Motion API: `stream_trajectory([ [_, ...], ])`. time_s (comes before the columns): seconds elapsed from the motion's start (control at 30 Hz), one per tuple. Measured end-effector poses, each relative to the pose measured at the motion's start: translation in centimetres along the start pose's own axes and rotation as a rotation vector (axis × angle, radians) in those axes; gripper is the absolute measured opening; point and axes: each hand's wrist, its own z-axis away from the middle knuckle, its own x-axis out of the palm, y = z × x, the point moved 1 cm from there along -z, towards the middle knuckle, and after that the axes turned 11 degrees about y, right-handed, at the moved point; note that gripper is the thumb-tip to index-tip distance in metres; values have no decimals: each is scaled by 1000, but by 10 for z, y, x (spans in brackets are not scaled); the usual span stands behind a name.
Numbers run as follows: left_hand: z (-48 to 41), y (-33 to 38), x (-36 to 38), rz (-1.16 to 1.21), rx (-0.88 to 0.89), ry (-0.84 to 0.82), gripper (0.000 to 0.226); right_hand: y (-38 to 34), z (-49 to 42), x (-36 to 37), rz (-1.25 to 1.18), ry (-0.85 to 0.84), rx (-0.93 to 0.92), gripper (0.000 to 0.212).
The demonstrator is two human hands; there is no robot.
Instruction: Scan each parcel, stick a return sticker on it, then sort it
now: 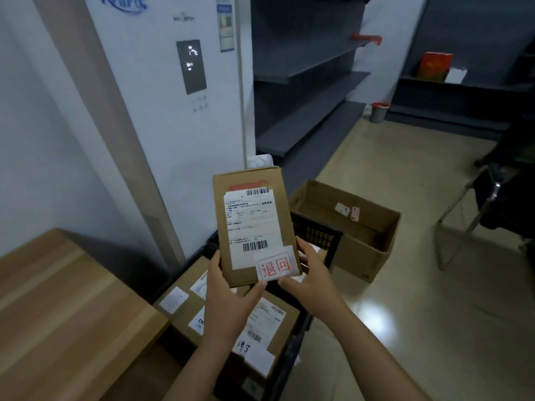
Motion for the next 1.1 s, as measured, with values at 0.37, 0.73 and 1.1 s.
stream_trajectory([
  [0.37, -70, -62, 81, -157, -297, 423, 84, 66, -187, 56, 108, -562, -6, 74],
  [0.73, -46, -214, 125, -298, -745, 549, 108, 214, -236, 144, 339, -847, 80, 76],
  [1.1, -66, -288, 117, -388, -793, 467, 101, 275, -248, 208, 468, -877, 44, 86],
])
